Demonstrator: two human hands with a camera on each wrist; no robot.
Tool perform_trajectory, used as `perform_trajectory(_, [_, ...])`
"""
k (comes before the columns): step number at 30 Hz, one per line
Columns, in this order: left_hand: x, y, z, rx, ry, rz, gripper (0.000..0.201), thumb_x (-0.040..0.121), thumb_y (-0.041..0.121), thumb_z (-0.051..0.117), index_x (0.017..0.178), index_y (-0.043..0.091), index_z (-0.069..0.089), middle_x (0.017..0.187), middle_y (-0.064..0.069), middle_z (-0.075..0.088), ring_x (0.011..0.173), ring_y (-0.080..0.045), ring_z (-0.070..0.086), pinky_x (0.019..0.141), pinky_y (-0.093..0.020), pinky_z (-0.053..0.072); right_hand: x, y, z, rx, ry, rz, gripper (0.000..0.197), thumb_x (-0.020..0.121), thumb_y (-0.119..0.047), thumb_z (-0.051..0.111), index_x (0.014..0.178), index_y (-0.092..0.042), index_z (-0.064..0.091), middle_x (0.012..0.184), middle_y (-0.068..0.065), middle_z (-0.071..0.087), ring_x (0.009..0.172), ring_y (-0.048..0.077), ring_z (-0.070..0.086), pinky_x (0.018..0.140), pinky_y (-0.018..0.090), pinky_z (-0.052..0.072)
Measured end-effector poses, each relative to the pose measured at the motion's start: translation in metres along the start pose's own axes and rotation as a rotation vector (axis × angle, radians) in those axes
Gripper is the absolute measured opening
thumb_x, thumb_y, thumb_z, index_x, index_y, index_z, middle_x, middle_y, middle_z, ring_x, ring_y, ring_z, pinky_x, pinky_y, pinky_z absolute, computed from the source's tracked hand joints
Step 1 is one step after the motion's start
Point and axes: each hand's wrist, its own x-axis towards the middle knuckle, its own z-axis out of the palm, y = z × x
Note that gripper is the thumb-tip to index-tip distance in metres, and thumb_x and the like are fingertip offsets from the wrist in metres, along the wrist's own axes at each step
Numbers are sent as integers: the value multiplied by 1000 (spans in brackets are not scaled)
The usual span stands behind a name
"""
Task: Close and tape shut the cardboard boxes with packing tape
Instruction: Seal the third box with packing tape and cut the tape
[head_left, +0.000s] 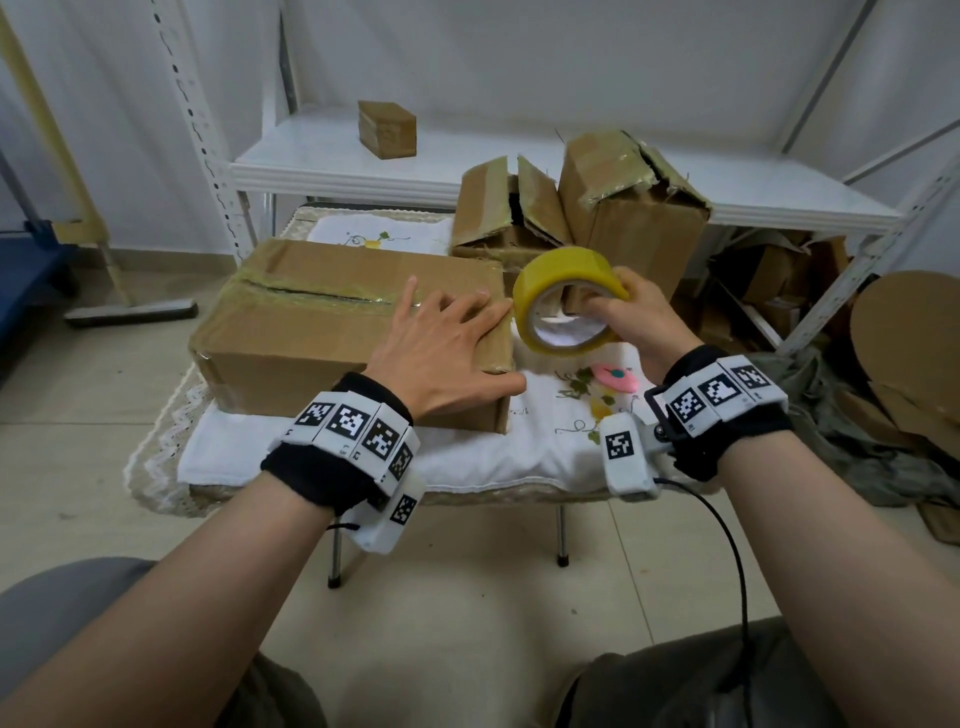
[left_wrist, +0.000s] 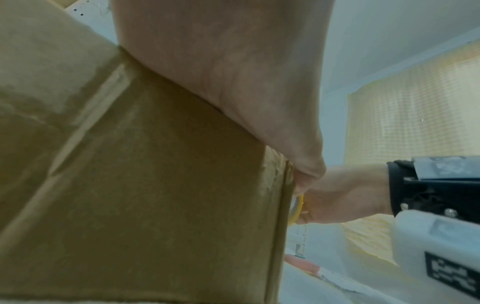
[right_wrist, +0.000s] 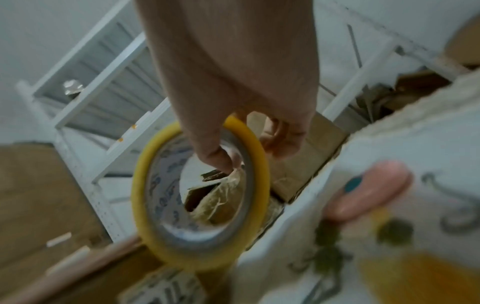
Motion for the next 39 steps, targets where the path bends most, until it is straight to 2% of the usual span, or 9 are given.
perform_trajectory(3, [1, 0, 0, 9, -9, -3, 101, 69, 89, 8, 157, 38, 10, 160, 5, 27, 139, -29, 34, 120, -60, 2, 0, 1, -8, -256, -140, 43, 21, 84, 0, 73, 89, -19, 65, 85, 1, 63, 76, 15, 57, 61, 24, 42])
perform_trajectory(10, [2, 0, 1, 5, -9, -3, 100, 70, 87, 10, 158, 38, 10, 160, 5, 27, 138, -30, 34, 120, -59, 2, 4, -2, -31, -406, -413, 184, 48, 89, -15, 76, 131, -25, 57, 106, 8, 70, 95, 18, 65, 76, 29, 53])
perform_trajectory(16, [0, 1, 0, -50, 16, -9, 111, 67, 89, 16, 157, 25, 17, 159, 6, 31, 137, -29, 35, 121, -57, 2, 7, 17, -21, -827, -307, 185, 26, 81, -7, 73, 101, -23, 68, 99, 3, 71, 94, 21, 67, 74, 30, 58])
perform_trajectory(19, [-1, 2, 0, -61, 25, -9, 110, 67, 89, 19, 156, 24, 21, 158, 5, 32, 137, -27, 35, 121, -56, 2, 6, 18, -18, -847, -302, 220, 28, 83, -10, 78, 109, -13, 69, 85, 2, 68, 72, 12, 59, 62, 25, 51])
perform_trajectory(23, [-1, 2, -1, -56, 22, -13, 111, 65, 89, 16, 154, 25, 24, 159, 6, 31, 137, -26, 35, 122, -55, 2, 7, 13, -18, -902, -277, 232, 33, 90, -9, 71, 121, 2, 70, 114, 15, 73, 77, 14, 53, 67, 26, 46])
perform_trajectory(27, [-1, 2, -1, -58, 17, -17, 108, 65, 89, 17, 153, 27, 25, 159, 5, 31, 137, -26, 35, 121, -56, 3, 14, 2, -27, -780, -161, 215, 17, 93, -4, 64, 103, 4, 75, 86, 6, 72, 78, 17, 60, 95, 38, 56])
perform_trajectory(29, [0, 1, -1, -73, 17, -16, 104, 65, 88, 19, 153, 33, 23, 158, 6, 32, 136, -27, 36, 120, -58, 4, 13, -5, -32, -518, -94, 177, 17, 98, -2, 57, 86, -3, 70, 89, 11, 71, 80, 20, 67, 83, 38, 60])
perform_trajectory(33, [2, 4, -2, -70, -8, 2, 99, 64, 87, 19, 153, 42, 16, 155, 2, 34, 133, -34, 37, 119, -62, 10, 9, -15, -24, -197, 69, 28, 10, 101, -12, 54, 97, -9, 62, 91, 10, 62, 67, 16, 61, 51, 24, 50])
perform_trajectory(39, [5, 5, -1, -40, -6, 4, 100, 63, 88, 19, 152, 41, 18, 153, 0, 37, 128, -34, 39, 115, -59, 20, 2, -33, -9, -24, -119, -61, 51, 75, -29, 89, 116, -12, 64, 92, -1, 65, 77, 7, 61, 64, 17, 51])
